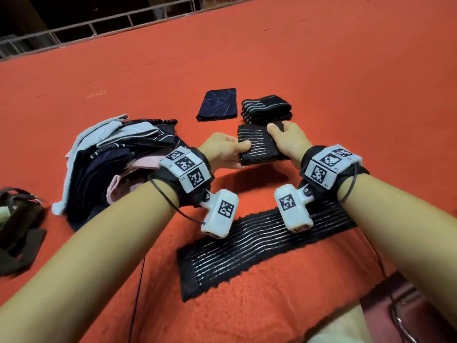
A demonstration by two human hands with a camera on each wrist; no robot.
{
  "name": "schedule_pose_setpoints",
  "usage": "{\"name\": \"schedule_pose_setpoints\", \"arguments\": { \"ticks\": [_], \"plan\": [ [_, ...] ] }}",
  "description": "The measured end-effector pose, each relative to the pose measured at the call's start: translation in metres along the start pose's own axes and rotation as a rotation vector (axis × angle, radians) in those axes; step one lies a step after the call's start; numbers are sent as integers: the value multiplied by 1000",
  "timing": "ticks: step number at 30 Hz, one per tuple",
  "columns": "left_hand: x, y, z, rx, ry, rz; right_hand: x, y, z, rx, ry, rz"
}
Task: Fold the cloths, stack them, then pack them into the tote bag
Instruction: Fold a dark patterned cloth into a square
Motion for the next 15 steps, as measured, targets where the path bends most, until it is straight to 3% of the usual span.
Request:
{"name": "schedule_pose_setpoints", "arguments": {
  "ticks": [2, 5, 10, 15],
  "plan": [
    [-5, -6, -9, 40, -13, -7, -6, -7, 9, -18, -57, 30],
    [-20, -25, -10, -19, 47, 6, -6, -25, 25, -54, -163, 25],
    [-39, -65, 3, -127, 235, 56, -16, -57, 34, 92, -450, -158],
    [-53, -109, 23, -308, 230, 83, -9, -103, 55, -51, -478, -85]
  ]
}}
Point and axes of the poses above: each hand's wrist, its own y-axis away from the middle knuckle, its own z-axis out of the back of the hand, x = y × z, the point moved 10 cm from there along -y, towards the middle knuckle, and after that the axes turned 5 degrees about -y, right-handed, at the moved point
